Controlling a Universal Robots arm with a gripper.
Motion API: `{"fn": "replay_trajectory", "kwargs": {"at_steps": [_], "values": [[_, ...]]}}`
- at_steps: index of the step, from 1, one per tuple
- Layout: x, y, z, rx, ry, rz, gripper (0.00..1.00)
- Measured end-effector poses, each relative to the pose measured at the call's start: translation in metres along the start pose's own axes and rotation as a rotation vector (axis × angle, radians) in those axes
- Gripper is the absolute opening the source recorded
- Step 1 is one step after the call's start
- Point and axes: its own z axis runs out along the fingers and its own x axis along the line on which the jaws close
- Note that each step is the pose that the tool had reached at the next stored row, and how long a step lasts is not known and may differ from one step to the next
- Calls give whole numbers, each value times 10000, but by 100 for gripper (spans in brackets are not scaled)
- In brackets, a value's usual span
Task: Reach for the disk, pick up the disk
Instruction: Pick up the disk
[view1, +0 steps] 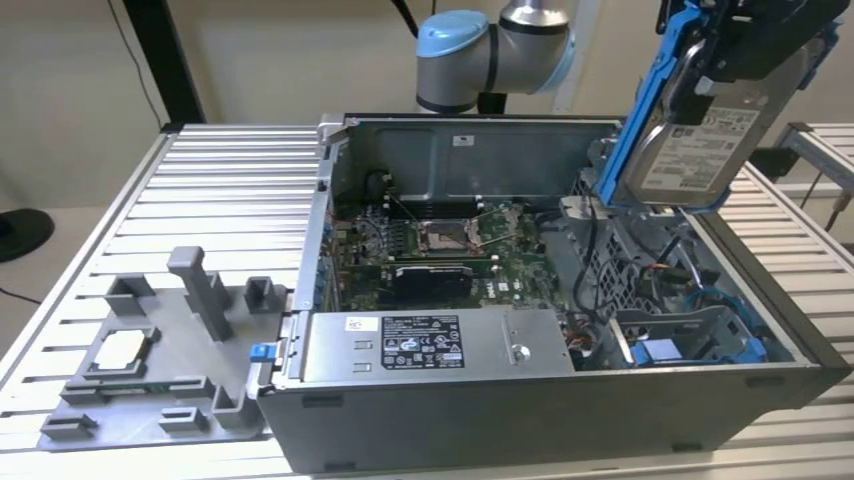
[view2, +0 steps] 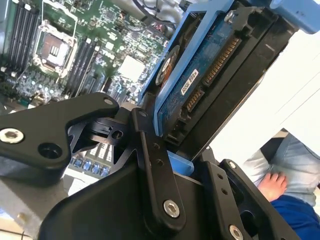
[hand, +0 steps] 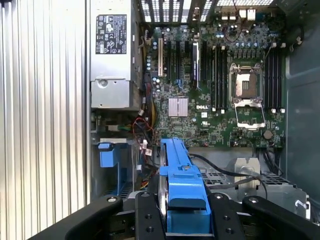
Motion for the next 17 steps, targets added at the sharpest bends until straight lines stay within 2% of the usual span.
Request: {"fn": "replay_trajectory", "kwargs": {"at_steps": [10,17], "values": [[131,-29,1,-32,1,-1,0],[216,-79,0,-60,2,-1,0]]}}
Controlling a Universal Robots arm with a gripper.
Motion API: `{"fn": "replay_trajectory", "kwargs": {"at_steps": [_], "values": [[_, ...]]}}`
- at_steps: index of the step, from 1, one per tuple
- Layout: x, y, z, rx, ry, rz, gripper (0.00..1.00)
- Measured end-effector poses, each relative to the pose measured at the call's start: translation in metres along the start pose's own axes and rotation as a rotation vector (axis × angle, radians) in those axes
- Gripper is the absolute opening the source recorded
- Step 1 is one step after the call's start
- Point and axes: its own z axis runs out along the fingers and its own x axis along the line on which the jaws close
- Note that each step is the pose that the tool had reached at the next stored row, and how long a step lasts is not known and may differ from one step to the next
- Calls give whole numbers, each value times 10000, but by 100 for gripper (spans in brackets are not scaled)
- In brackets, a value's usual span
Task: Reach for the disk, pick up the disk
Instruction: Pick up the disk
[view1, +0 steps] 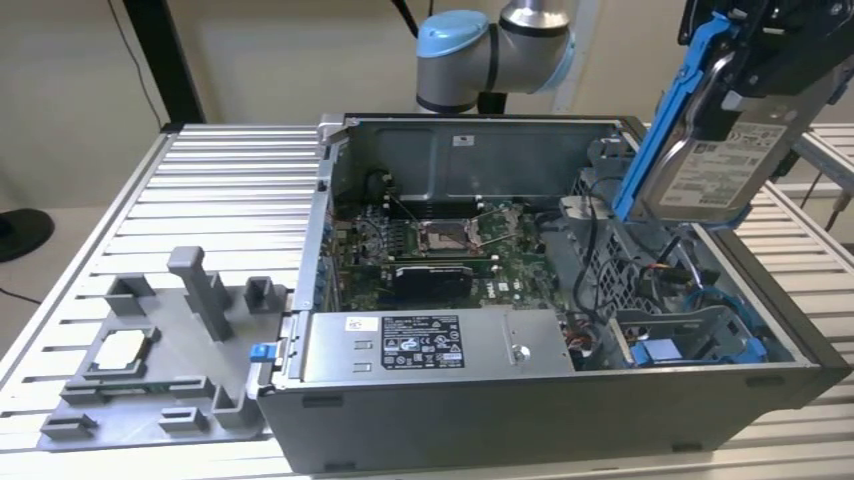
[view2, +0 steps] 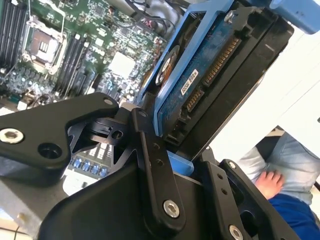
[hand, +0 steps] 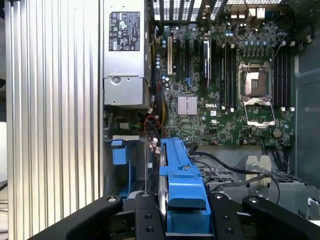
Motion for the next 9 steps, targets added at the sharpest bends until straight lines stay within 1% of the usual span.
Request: {"fn": "replay_trajectory", "kwargs": {"at_steps": [9], "values": [[118,-67,-2,-52,2,-1,0]]}}
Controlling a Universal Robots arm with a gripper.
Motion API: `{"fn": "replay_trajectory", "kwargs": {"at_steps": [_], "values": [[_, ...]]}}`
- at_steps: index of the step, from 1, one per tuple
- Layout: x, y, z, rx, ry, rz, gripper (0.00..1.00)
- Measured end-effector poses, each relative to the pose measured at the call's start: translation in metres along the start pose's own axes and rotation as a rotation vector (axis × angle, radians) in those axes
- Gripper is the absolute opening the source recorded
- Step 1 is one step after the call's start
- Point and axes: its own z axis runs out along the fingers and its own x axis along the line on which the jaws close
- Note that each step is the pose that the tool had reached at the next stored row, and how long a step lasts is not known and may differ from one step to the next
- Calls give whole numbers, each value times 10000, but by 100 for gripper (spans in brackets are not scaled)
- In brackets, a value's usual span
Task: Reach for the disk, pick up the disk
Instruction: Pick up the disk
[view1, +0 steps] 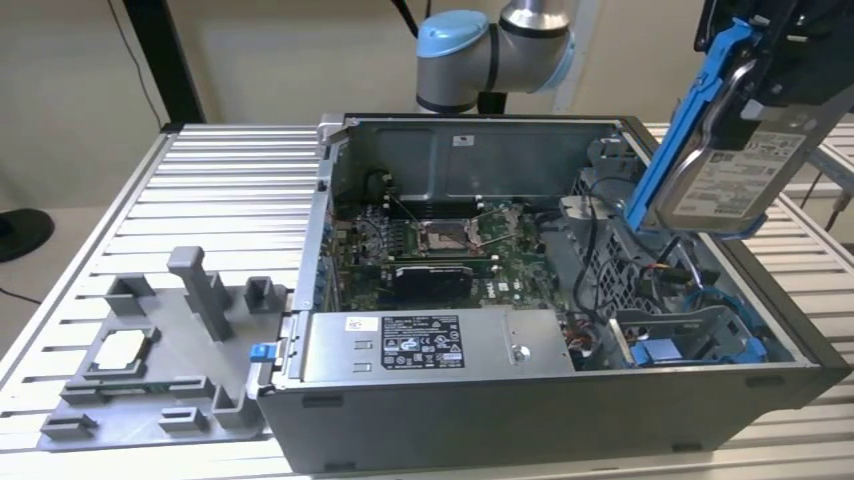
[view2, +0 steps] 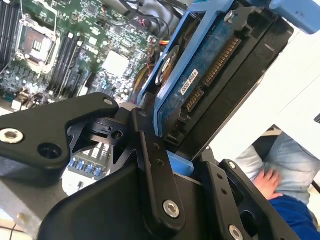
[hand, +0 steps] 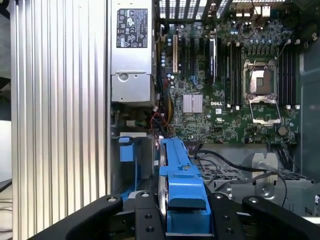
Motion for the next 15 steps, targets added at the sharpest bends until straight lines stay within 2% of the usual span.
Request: {"fn": "replay_trajectory", "kwargs": {"at_steps": [7,15], "values": [[124,-43,0,-47,2,0,0],[312,-51,5,-50,2,-1,0]]}}
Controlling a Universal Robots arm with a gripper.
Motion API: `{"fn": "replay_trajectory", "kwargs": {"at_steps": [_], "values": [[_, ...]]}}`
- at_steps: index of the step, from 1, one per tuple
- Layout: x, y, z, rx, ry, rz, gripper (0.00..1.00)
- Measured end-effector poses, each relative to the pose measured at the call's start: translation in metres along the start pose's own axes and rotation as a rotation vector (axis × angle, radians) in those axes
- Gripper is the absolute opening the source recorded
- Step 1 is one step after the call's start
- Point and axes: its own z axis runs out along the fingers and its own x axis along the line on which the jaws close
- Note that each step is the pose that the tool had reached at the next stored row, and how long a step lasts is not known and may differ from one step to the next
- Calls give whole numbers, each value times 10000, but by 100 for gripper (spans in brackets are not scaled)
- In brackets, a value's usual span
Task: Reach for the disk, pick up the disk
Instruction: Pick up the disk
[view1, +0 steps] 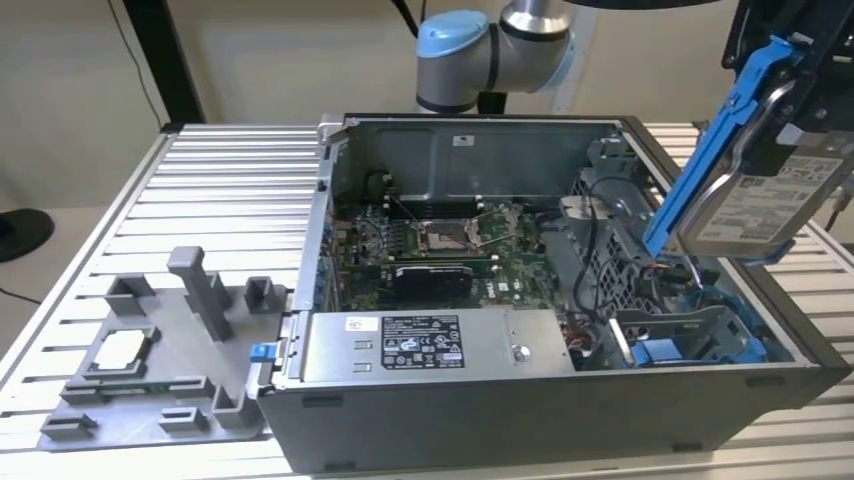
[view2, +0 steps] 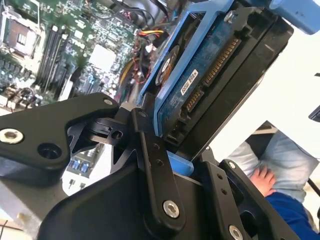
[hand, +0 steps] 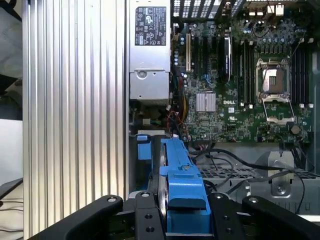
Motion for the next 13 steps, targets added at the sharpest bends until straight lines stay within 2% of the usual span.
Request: {"fn": "replay_trajectory", "kwargs": {"at_steps": [9,13], "values": [[122,-5,10,0,0,0,0],[141,-7,18,23,-1,-1,0]]}}
